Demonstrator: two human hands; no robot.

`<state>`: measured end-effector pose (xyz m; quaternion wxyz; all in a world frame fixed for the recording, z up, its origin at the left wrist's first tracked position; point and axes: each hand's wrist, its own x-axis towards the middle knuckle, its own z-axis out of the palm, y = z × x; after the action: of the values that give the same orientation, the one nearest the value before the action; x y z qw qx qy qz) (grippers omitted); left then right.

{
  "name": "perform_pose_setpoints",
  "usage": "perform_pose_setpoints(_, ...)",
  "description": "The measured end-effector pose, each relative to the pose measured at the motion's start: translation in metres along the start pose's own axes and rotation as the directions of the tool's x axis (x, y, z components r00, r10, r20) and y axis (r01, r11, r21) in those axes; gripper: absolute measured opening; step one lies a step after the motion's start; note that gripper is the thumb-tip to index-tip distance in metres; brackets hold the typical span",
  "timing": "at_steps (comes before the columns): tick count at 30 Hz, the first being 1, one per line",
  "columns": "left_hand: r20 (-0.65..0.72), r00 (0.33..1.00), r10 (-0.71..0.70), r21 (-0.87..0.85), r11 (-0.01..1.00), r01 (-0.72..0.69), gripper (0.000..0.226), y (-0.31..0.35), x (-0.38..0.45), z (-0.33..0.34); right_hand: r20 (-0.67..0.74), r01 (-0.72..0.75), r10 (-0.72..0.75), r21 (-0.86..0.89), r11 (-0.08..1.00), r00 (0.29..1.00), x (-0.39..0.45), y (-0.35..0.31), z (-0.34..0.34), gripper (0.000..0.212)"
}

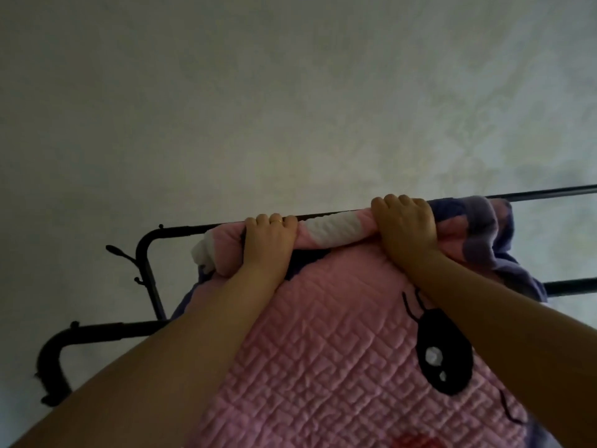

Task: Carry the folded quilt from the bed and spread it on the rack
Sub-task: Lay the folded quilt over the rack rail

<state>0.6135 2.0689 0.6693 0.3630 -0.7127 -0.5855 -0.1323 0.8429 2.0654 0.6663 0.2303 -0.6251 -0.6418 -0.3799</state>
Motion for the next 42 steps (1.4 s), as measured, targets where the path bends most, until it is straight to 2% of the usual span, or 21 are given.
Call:
perform_pose_setpoints(2, 0.001, 0.997, -0.074, -0.078, 0.994, 0.074, 0.043, 0.008, -0.009, -0.008, 0.006, -0.007, 0.007, -0.007, 1.0, 1.0, 0.0, 0.001, 0.002, 0.01)
perform_pose_setpoints(4, -0.054, 0.993, -0.107, -0.201, 0.975, 0.094, 0.047, 0.018, -0.021, -0.015, 0.019, -0.017, 0.017, -0.012, 1.0, 1.0, 0.001, 0.002, 0.003, 0.01)
perform_pose_setpoints(6, -0.085, 0.993, -0.079, -0.313, 0.949, 0.049, 0.05, 0.025, -0.04, -0.016, 0.041, -0.018, 0.018, -0.013, 1.0, 0.999, 0.002, -0.001, 0.001, 0.011)
perform_pose_setpoints(8, -0.007, 1.0, -0.016, -0.364, 0.931, 0.012, 0.056, 0.027, -0.06, -0.009, 0.052, -0.005, 0.005, 0.0, 1.0, 0.999, 0.002, -0.003, -0.002, 0.012)
perform_pose_setpoints(11, 0.135, 0.991, 0.024, -0.329, 0.944, 0.022, 0.069, 0.024, -0.082, 0.004, 0.049, -0.02, 0.019, 0.023, 1.0, 0.999, -0.004, -0.008, -0.007, 0.021)
perform_pose_setpoints(14, 0.128, 0.991, 0.04, -0.254, 0.967, -0.007, 0.075, 0.028, -0.09, 0.007, 0.03, -0.073, 0.07, 0.111, 0.991, 0.997, -0.021, -0.021, -0.021, 0.034)
perform_pose_setpoints(16, 0.122, 0.991, 0.046, -0.265, 0.964, -0.012, 0.08, 0.032, -0.09, 0.004, 0.03, -0.084, 0.079, 0.206, 0.975, 0.996, -0.04, -0.036, -0.033, 0.041)
perform_pose_setpoints(17, 0.121, 0.992, 0.047, -0.283, 0.959, -0.011, 0.079, 0.032, -0.091, 0.002, 0.065, -0.079, 0.064, 0.247, 0.966, 0.996, -0.053, -0.043, -0.038, 0.037)
perform_pose_setpoints(19, 0.115, 0.992, 0.051, -0.329, 0.944, -0.011, 0.076, 0.031, -0.09, -0.001, 0.231, -0.075, 0.004, 0.298, 0.952, 0.973, -0.077, -0.055, -0.043, 0.034)
perform_pose_setpoints(21, 0.117, 0.991, 0.064, -0.357, 0.934, -0.018, 0.075, 0.029, -0.09, -0.002, 0.379, -0.095, -0.032, 0.311, 0.946, 0.925, -0.094, -0.06, -0.043, 0.045)
perform_pose_setpoints(22, 0.115, 0.991, 0.068, -0.359, 0.933, -0.023, 0.071, 0.028, -0.091, -0.002, 0.404, -0.099, -0.034, 0.303, 0.948, 0.914, -0.098, -0.06, -0.043, 0.047)
perform_pose_setpoints(25, 0.099, 0.992, 0.08, -0.349, 0.936, -0.041, 0.061, 0.027, -0.092, -0.002, 0.407, -0.082, -0.035, 0.266, 0.96, 0.913, -0.098, -0.06, -0.044, 0.048)
perform_pose_setpoints(28, 0.034, 0.992, 0.12, -0.362, 0.927, -0.099, 0.053, 0.021, -0.097, 0.002, 0.38, -0.124, 0.014, 0.265, 0.956, 0.925, -0.097, -0.064, -0.042, 0.048)
perform_pose_setpoints(31, -0.009, 0.991, 0.132, -0.374, 0.919, -0.125, 0.052, 0.006, -0.112, 0.01, 0.379, -0.14, 0.038, 0.246, 0.959, 0.924, -0.096, -0.069, -0.042, 0.048)
perform_pose_setpoints(35, -0.015, 0.997, 0.082, -0.358, 0.93, -0.082, 0.057, -0.013, -0.134, 0.025, 0.393, -0.175, 0.073, 0.232, 0.957, 0.917, -0.092, -0.072, -0.041, 0.049)
perform_pose_setpoints(38, -0.019, 0.999, -0.026, -0.409, 0.912, 0.016, 0.057, -0.026, -0.16, 0.036, 0.407, -0.188, 0.09, 0.205, 0.961, 0.909, -0.092, -0.068, -0.039, 0.049)
perform_pose_setpoints(42, -0.133, 0.986, -0.103, -0.425, 0.904, 0.037, 0.058, -0.035, -0.205, 0.048, 0.418, -0.181, 0.09, 0.184, 0.966, 0.904, -0.093, -0.066, -0.036, 0.049)
